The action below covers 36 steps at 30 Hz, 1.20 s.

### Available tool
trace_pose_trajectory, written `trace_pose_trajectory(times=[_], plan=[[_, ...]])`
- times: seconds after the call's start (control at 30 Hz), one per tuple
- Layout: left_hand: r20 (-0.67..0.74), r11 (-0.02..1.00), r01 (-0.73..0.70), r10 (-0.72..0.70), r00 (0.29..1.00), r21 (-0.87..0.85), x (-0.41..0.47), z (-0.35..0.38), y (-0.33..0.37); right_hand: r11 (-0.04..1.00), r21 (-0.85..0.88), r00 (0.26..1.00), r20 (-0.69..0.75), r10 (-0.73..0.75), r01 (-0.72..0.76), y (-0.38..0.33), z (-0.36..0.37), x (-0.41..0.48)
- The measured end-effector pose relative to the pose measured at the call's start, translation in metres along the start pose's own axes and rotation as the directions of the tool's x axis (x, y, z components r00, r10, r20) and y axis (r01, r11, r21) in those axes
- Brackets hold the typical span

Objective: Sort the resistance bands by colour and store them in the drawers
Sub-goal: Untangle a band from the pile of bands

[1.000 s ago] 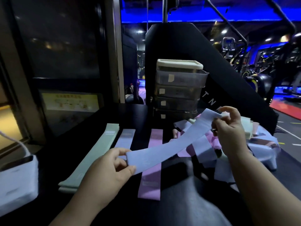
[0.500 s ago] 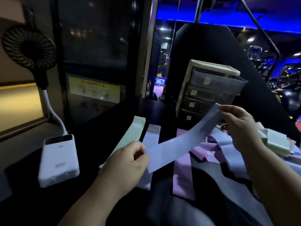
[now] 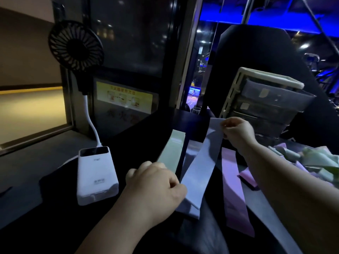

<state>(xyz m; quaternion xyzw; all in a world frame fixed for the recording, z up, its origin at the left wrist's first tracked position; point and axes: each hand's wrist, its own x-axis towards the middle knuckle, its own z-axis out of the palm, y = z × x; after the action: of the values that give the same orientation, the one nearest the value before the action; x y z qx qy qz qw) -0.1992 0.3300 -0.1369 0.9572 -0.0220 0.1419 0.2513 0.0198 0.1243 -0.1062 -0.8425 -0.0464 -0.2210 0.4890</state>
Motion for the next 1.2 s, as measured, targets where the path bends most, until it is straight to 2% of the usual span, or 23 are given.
trace_pose_trajectory(times=[0.33,0.53,0.9,1.2], plan=[[0.088,0.992,-0.040,0.030,0.996,0.119,-0.002,0.011,-0.003,0.987,-0.155,0.992,0.113,0.060,-0.042,0.020,0.046,0.003],[0.104,0.993,-0.031,0.019,0.994,0.118,-0.002,0.013,-0.003,0.969,-0.238,0.979,0.175,0.103,-0.060,0.030,0.063,-0.001],[0.140,0.998,-0.018,0.009,0.990,0.064,0.000,0.014,-0.004,0.923,-0.381,0.977,0.167,0.132,-0.060,0.030,0.068,0.001],[0.172,0.995,-0.026,0.010,0.985,0.093,0.003,0.022,-0.009,0.893,-0.450,0.972,0.198,0.122,-0.020,0.034,0.068,-0.001]])
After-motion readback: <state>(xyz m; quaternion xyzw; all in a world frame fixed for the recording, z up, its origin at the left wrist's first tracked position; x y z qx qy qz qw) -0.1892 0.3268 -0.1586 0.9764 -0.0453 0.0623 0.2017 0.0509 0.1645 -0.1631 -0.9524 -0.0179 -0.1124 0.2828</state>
